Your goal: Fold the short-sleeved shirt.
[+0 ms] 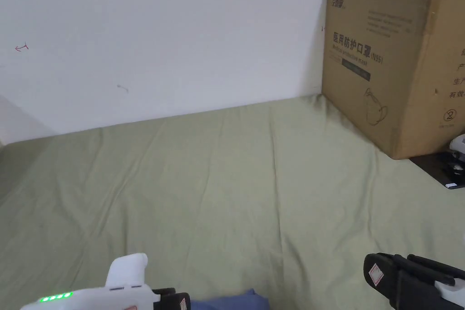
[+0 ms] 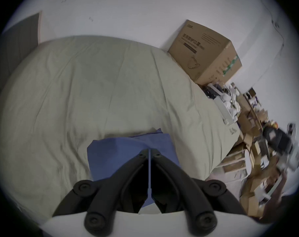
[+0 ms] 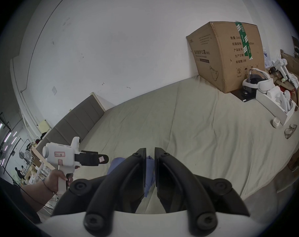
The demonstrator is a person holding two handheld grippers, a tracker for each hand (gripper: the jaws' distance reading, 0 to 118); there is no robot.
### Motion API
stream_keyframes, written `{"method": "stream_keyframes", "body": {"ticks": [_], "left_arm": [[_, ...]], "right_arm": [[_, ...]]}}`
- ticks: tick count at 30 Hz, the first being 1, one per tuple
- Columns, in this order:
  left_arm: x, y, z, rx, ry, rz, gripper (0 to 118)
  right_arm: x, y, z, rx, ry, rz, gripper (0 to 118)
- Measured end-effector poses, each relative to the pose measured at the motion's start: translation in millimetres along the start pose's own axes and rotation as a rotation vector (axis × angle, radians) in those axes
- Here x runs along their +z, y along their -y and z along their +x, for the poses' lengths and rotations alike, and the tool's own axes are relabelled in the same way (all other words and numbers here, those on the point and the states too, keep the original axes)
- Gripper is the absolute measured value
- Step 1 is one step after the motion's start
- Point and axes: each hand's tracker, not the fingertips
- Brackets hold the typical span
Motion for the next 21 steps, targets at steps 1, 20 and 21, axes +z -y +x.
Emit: {"method": "stream_keyframes", "body": {"ticks": [1, 20, 21], "left_arm": [[-5.0, 2.5, 2.1, -0.022, 0.028, -0.022, 2], [-147.6, 54.4, 66.9, 0.09, 0.306, -0.178, 1], [-128.0, 46.8, 74.4, 0.032, 0.297, -0.094, 1]], "right_arm": [[-0.3, 0.0, 0.0, 0.002, 0.0, -0.001, 11], [10.2, 5.6, 8.8, -0.006, 0.053, -0.036, 11], [9.1, 5.0, 7.8, -0.007, 0.048, -0.035, 11]]}}
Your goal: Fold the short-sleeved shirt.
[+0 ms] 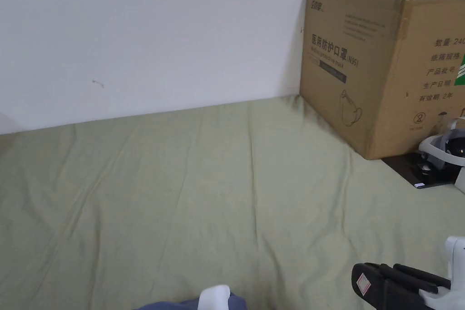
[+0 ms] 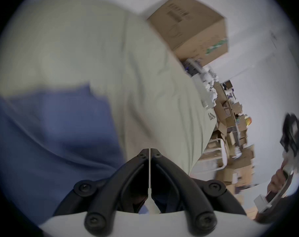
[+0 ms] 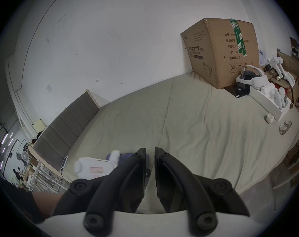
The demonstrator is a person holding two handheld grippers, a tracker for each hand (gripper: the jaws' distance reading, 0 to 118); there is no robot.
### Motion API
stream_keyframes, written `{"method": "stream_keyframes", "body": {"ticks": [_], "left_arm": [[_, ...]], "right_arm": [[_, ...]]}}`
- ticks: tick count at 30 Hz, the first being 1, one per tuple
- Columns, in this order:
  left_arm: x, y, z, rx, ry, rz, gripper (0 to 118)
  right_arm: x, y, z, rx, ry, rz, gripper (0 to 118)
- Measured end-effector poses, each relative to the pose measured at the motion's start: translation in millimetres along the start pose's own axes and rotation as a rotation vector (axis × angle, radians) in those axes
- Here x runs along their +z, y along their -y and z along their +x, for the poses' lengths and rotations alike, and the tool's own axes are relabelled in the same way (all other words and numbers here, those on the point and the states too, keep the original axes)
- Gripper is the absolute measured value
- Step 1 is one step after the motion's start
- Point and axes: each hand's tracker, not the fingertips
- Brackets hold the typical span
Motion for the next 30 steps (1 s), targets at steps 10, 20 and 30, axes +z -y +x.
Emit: {"method": "stream_keyframes", "body": {"ticks": [10, 20, 30], "left_arm": [[210.6, -17.7, 64.0, -0.289, -0.428, 0.75, 1], [257.1, 27.3, 46.9, -0.389, -0.929, 0.982, 0], [249.8, 30.1, 43.7, -0.404, -0.872, 0.926, 0]], "right_arm": [[-2.0, -14.3, -35.7, 0.158, 0.012, 0.278, 11], [-13.8, 13.0, -42.6, 0.224, 0.24, 0.614, 11], [-9.8, 3.7, -38.7, 0.2, 0.216, 0.58, 11]]}}
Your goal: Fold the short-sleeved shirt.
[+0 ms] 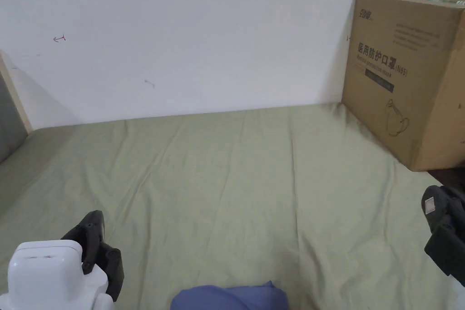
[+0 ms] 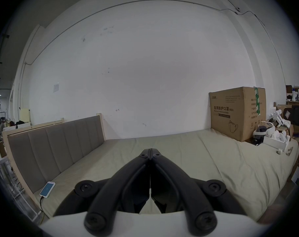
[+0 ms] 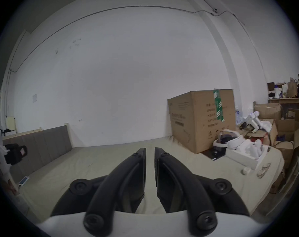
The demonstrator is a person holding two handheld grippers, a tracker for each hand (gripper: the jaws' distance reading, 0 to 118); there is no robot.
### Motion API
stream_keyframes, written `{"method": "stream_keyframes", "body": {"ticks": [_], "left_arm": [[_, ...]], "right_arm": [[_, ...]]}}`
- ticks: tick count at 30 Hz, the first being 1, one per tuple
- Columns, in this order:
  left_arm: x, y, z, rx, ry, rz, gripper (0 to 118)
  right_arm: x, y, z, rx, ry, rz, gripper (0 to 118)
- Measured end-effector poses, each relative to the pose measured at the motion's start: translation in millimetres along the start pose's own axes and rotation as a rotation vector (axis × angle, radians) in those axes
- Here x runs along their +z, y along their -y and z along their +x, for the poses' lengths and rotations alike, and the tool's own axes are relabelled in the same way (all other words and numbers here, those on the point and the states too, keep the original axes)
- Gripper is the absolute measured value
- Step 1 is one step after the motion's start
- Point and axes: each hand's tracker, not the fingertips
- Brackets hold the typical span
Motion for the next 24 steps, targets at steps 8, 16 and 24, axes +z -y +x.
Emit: {"method": "stream_keyframes", "body": {"ticks": [8, 16, 24], "left_arm": [[-12.3, 22.4, -33.5, 0.033, 0.064, -0.184, 0], [-70.9, 94.7, -94.2, 0.425, 0.389, -0.625, 0], [-147.1, 229.5, -100.9, 0.957, 0.786, -1.082, 115]], "right_arm": [[-94.8, 126.8, -31.3, -0.157, -0.477, -1.072, 11], [-127.4, 215.6, -28.6, -0.385, -0.42, -1.169, 11], [-121.8, 215.6, -14.2, -0.461, -0.443, -1.175, 10]]}}
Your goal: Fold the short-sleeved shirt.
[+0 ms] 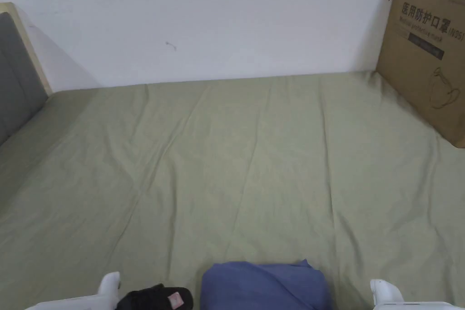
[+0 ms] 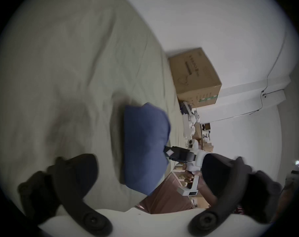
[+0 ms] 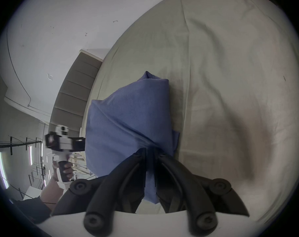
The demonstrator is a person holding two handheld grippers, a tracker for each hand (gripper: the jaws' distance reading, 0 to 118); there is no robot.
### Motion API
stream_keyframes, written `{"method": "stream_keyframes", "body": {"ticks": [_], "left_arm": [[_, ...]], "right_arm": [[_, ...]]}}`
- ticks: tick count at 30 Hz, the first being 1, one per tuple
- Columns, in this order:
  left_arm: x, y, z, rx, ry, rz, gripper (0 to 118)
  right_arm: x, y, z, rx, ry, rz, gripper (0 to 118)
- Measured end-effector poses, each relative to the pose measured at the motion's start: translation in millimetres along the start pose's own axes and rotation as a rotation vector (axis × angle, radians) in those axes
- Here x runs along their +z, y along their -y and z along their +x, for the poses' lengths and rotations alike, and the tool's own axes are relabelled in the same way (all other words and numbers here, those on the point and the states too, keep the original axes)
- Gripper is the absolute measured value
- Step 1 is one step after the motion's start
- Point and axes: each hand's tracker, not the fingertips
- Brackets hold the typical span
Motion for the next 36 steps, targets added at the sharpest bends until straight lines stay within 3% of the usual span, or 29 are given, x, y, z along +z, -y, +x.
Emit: {"method": "stream_keyframes", "body": {"ticks": [3, 6, 9, 10, 13, 14, 15, 16, 17, 20, 23, 25, 29, 32, 36], "left_arm": [[-42.1, -5.8, -20.3, 0.093, 0.088, -0.083, 118], [-68.7, -15.0, -20.1, 0.098, 0.287, -0.091, 118], [-102.2, -21.3, -30.8, 0.154, 0.345, -0.109, 118], [-105.7, -16.2, -18.6, 0.134, 0.372, -0.101, 113], [-109.9, -10.4, -25.0, 0.041, 0.28, -0.056, 65], [-111.7, -11.0, -43.5, 0.031, 0.126, -0.049, 45], [-110.9, -7.2, -54.5, 0.075, 0.127, -0.051, 17], [-105.1, -11.8, -37.6, 0.072, 0.276, -0.023, 17], [-108.4, -13.1, -32.5, 0.006, 0.19, -0.061, 17], [-101.3, -10.6, -11.6, 0.063, 0.154, -0.05, 18], [-64.9, -9.2, 18.3, -0.065, 0.171, -0.011, 18], [-31.5, -15.6, 30.6, -0.135, 0.118, 0.012, 18], [48.2, -48.1, 40.9, -0.231, -0.086, 0.021, 18], [101.5, -78.5, 45.6, -0.33, -0.298, 0.06, 18], [135.0, -112.4, 34.9, -0.402, -0.823, 0.034, 18]], "right_arm": [[0.4, 0.1, -2.0, -0.018, 0.008, 0.001, 11], [0.6, 1.2, -4.2, -0.016, 0.016, 0.002, 11], [0.2, 1.8, -4.3, -0.015, 0.02, 0.003, 11], [0.1, 1.9, -4.1, -0.019, 0.019, 0.003, 11], [-0.4, 3.2, -2.1, -0.04, 0.012, 0.008, 11], [-0.2, 4.0, -0.6, -0.051, 0.006, 0.011, 11], [-0.7, 4.4, -0.1, -0.068, -0.01, 0.015, 11], [-0.8, 4.6, 0.2, -0.071, 0.01, 0.016, 11], [-0.8, 4.8, -0.4, -0.074, 0.002, 0.018, 11], [3.8, 3.3, -8.8, -0.06, 0.024, 0.022, 11], [24.7, 4.1, -31.6, 0.045, 0.099, 0.07, 11], [44.0, 6.0, -43.9, 0.078, 0.08, 0.096, 11], [92.3, 14.6, -61.7, 0.116, 0.039, 0.157, 11], [122.9, 19.0, -68.1, 0.185, 0.115, 0.209, 11], [147.3, 23.4, -80.6, 0.277, 0.239, 0.236, 11]]}}
